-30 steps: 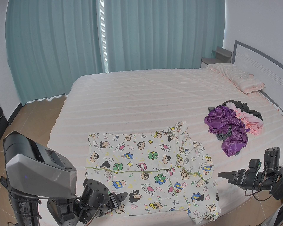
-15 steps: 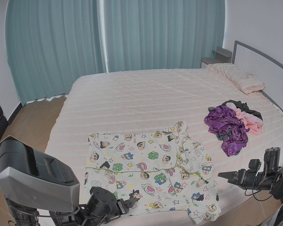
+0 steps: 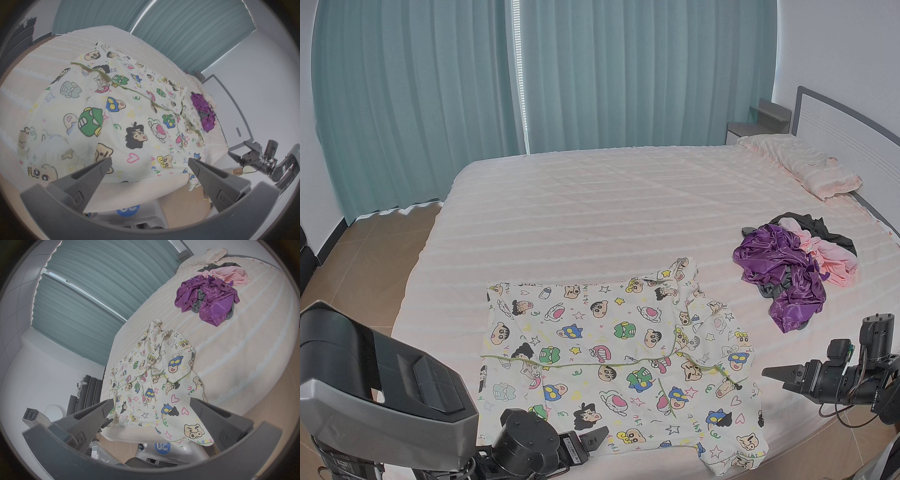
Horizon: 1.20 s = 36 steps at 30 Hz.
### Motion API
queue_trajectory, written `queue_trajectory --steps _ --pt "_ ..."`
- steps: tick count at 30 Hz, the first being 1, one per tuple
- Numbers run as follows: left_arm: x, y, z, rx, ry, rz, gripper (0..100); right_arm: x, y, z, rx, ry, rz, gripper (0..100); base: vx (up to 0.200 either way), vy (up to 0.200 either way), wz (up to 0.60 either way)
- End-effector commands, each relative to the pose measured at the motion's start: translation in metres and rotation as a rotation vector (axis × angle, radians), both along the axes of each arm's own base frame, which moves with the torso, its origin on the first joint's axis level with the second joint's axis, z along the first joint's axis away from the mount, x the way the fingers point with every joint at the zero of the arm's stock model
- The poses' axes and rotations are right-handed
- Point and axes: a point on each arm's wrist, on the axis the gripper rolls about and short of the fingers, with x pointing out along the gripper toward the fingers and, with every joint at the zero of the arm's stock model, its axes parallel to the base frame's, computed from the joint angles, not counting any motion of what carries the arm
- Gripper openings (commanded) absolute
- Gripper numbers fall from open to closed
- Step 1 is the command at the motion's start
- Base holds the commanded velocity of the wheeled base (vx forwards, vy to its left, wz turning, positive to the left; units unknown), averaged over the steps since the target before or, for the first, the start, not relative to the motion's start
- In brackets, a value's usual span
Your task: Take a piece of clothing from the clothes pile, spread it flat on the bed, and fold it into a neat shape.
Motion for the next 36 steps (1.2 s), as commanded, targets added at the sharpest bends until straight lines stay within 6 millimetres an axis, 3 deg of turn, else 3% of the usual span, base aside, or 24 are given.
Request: queue_trajectory --steps 1,5,7,9,14,20,36 --pt "-0.005 0.012 0.020 -0.071 -0.044 0.023 100 0.000 0.000 0.000 0.000 0.001 0.002 100 0.000 0.000 0.00" --pt "-0.016 0.031 0.036 -0.109 -0.043 0.057 100 0.000 0.000 0.000 0.000 0.001 0.002 100 0.000 0.000 0.00" --pt "-0.016 0.035 0.039 -0.126 -0.042 0.075 100 0.000 0.000 0.000 0.000 0.003 0.002 100 0.000 0.000 0.00" --pt "-0.012 0.051 0.045 -0.173 -0.031 0.162 100 0.000 0.001 0.000 0.000 0.001 0.004 100 0.000 0.000 0.00" --pt "0.006 0.068 0.028 -0.174 0.061 0.304 100 0.000 0.001 0.000 0.000 0.003 0.006 100 0.000 0.000 0.00" --pt "0.005 0.065 0.004 -0.146 0.179 0.345 100 -0.003 0.001 -0.001 0.000 0.006 0.006 100 0.000 0.000 0.00" --pt "0.008 0.049 -0.011 -0.104 0.175 0.330 100 -0.005 0.001 -0.001 0.001 -0.014 0.006 100 0.000 0.000 0.00"
